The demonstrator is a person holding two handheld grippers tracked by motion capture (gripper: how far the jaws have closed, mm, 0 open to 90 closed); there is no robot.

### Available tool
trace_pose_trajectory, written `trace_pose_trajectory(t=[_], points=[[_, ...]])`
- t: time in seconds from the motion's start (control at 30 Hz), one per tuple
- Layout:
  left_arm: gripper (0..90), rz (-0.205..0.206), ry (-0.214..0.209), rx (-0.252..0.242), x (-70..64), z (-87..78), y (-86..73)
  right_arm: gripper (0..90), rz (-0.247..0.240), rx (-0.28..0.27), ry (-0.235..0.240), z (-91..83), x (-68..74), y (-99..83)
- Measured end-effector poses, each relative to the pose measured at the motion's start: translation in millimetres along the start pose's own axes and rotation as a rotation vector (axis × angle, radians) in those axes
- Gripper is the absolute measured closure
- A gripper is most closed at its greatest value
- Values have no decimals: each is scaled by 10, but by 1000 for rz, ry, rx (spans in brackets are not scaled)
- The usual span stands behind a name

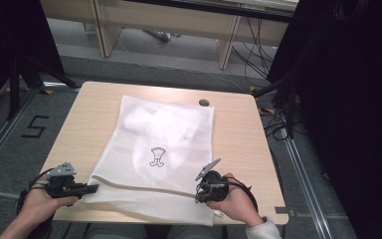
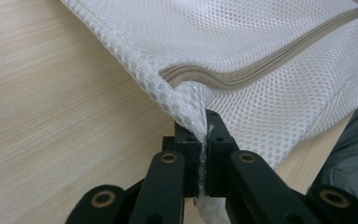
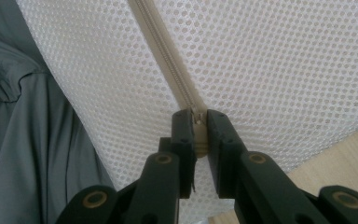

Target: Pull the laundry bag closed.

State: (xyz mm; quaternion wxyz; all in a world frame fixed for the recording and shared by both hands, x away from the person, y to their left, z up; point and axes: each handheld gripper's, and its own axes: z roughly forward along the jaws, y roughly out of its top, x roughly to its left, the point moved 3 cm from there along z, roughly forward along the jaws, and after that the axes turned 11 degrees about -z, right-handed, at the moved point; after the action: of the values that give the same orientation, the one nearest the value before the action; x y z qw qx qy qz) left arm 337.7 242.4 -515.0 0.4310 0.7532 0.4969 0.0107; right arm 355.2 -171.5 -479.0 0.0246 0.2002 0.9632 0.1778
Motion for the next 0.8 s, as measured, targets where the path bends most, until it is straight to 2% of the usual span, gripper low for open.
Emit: trace_pose_trajectory(t=[0.57, 0.8], points=[[859, -2, 4, 4, 22, -19, -2, 823, 3, 0, 3, -13, -30, -80], [859, -7, 3, 4, 27, -23, -5, 823, 27, 8, 4, -20, -46, -145]])
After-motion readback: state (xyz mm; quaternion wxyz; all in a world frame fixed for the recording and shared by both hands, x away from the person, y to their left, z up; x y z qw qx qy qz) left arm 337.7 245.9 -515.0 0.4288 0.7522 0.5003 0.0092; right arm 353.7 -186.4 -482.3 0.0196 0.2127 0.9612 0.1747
